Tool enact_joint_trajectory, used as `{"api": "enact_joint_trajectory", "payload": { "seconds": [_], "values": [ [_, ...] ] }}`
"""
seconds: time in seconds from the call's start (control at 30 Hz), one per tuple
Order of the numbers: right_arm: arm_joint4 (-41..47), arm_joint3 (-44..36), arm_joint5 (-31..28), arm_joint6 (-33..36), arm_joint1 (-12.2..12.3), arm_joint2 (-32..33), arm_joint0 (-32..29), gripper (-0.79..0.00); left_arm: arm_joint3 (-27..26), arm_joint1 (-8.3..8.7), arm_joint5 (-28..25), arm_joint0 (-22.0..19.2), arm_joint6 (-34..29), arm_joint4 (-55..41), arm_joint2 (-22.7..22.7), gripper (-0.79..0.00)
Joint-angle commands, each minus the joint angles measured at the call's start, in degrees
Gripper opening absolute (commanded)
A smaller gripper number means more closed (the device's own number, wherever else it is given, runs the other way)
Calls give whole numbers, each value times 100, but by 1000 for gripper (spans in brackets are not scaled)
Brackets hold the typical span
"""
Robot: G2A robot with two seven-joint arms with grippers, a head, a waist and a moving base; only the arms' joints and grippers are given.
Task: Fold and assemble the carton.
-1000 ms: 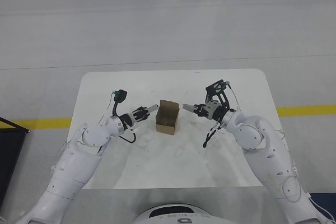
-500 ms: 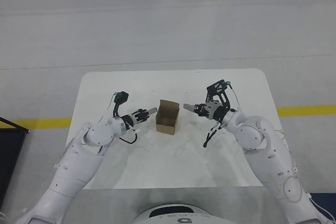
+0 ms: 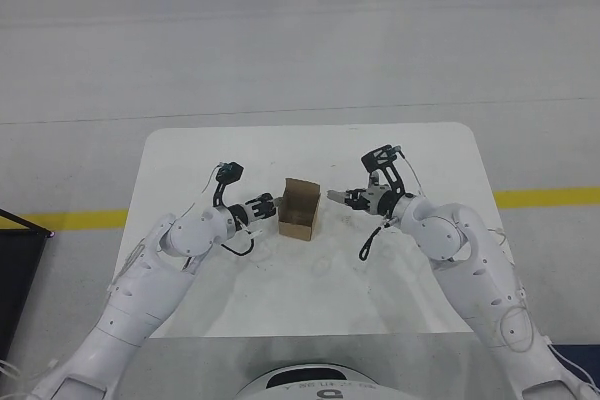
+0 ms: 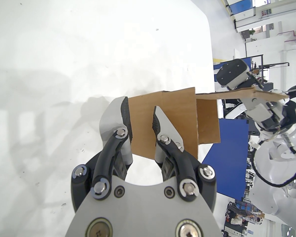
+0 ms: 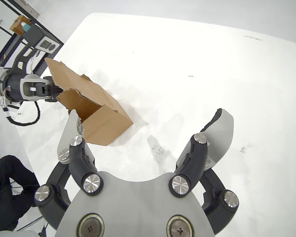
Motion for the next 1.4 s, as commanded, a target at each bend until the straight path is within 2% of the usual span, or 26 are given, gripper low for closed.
{"api": "enact_joint_trajectory", "payload": {
  "seconds": [0.0, 0.1, 0.3, 1.0, 1.1, 1.2, 1.37],
  "values": [
    [-2, 59, 68, 160, -3, -48, 49, -28, -49, 9, -46, 49, 27, 5, -48, -526],
    [-45, 148, 229, 385, -11, -128, 142, -77, -147, 23, -104, 130, 39, 30, -103, -520],
    [-79, 318, 479, 611, -41, -289, 354, -95, -286, 29, -151, 202, 2, 102, -113, -511],
    [-212, 676, 638, 961, -149, -861, 842, -89, -123, -100, -114, -47, 37, 196, 240, -526],
    [-227, 675, 653, 962, -150, -867, 841, -89, -105, -108, -170, -53, 98, 159, 217, -493],
    [-223, 669, 656, 965, -146, -856, 823, -89, -123, -104, -215, -31, 77, 97, 157, -397],
    [-195, 644, 625, 964, -132, -798, 776, -99, -224, -76, -265, 73, 4, 77, 33, -357]
  ]
}}
